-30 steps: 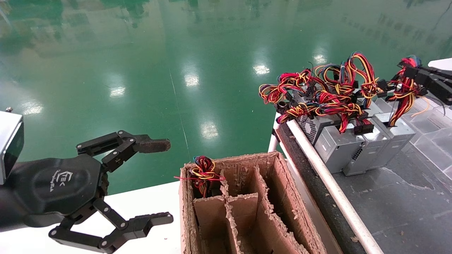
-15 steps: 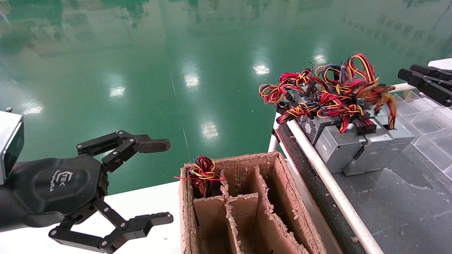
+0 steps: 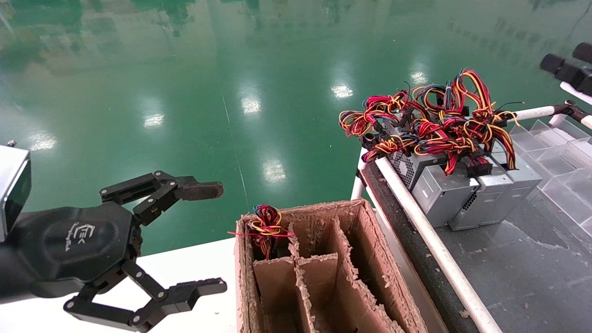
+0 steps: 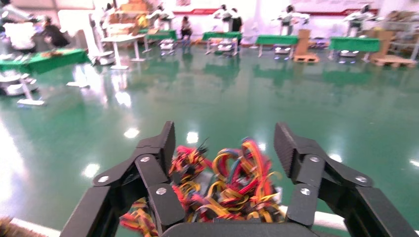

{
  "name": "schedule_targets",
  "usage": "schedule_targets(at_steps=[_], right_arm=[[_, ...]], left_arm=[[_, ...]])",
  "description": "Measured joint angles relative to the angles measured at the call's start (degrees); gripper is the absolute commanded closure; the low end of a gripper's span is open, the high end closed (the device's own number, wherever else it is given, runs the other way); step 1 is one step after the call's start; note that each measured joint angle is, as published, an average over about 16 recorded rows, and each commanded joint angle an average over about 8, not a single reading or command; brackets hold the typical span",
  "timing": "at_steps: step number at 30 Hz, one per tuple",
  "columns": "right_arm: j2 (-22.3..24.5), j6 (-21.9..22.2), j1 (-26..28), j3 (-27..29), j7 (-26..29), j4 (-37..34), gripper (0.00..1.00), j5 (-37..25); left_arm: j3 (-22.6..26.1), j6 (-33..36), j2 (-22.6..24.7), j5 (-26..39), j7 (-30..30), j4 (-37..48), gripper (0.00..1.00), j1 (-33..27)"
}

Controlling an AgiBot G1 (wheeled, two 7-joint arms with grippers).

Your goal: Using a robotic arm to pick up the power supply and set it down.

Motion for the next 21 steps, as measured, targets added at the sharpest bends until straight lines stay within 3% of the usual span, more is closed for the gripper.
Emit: schedule_targets(at_steps=[21], right_arm=[[0.4,-3.1,-9.5,-1.6,4.2,20.3,0.00,6.4]], left_arm=[[0.0,0.0,0.0,0.0,0.0,0.0,0.00,0.0]])
